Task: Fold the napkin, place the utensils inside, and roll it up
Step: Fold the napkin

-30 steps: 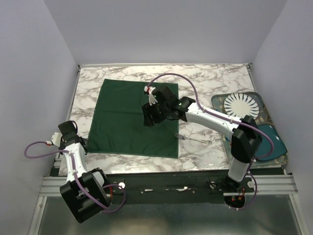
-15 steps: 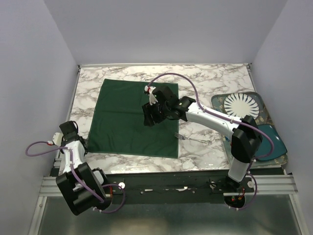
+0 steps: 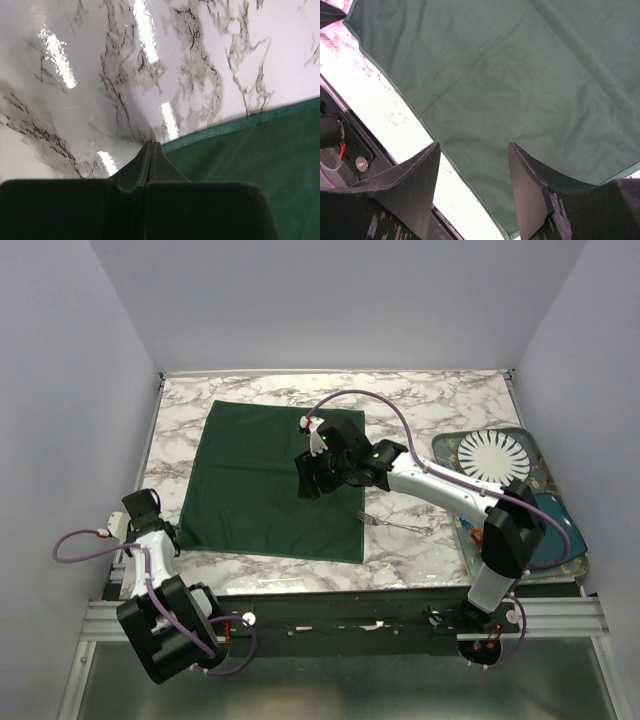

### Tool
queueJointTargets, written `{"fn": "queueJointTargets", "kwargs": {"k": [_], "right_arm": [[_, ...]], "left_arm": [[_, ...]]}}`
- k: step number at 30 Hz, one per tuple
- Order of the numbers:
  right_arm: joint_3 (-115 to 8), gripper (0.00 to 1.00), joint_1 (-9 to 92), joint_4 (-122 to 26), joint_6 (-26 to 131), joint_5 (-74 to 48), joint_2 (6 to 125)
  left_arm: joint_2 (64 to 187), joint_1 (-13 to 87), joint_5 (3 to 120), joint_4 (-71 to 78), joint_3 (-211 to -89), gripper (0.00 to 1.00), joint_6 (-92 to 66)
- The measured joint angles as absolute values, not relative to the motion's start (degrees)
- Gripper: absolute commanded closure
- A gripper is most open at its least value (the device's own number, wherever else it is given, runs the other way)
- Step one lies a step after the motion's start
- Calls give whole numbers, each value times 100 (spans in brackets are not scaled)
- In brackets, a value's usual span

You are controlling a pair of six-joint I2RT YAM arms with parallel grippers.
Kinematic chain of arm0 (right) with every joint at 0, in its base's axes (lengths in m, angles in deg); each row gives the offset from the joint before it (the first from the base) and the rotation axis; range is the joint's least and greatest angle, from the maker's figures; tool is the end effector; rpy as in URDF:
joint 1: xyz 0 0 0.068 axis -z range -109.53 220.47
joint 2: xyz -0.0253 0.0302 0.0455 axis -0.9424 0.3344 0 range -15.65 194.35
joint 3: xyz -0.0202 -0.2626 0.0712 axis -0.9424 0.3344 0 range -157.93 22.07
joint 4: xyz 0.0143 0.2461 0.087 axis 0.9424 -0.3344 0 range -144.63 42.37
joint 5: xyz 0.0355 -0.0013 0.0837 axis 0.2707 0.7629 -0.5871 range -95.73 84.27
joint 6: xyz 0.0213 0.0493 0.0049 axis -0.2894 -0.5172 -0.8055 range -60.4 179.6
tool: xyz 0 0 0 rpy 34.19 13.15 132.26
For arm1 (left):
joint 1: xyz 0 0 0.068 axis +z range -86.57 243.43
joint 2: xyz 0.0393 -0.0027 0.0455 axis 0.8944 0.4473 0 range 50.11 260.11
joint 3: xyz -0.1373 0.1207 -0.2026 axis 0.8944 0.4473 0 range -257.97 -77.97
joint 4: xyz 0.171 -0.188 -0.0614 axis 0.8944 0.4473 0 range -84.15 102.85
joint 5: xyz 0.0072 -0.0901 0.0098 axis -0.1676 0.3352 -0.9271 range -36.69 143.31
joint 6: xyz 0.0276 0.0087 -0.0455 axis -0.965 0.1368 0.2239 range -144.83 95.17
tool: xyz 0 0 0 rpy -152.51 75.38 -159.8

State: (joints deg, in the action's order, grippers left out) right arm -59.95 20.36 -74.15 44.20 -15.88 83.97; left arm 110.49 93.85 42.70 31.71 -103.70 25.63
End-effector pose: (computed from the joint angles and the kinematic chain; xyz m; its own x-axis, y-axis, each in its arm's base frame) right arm 0.2479 0.3064 0.2810 -0.6526 -0.3731 -0.6595 -0.6878 0.6569 0.3089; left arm 0.1508 0.0963 0.1583 -0.0339 -0.8988 -0.4370 -0.9454 0.1706 -0.2776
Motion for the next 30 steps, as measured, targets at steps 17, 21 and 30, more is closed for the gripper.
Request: {"fn": "queueJointTargets", "kwargs": {"k": [17,21,30], "right_arm": [[-6050,36,2062,-7378,4418,-1798,8536],[-6071,36,2062,-7378,4396,-1846,8595],[-6036,36,2077,-7293,4400,-1846,8593]], "left_arm": [[10894,8954,4233,3733,-10591,56,2591],[11130,8840,4121,3823,-10622,48,2561],[11171,8816,3802,3886,-10665,48,2536]]}}
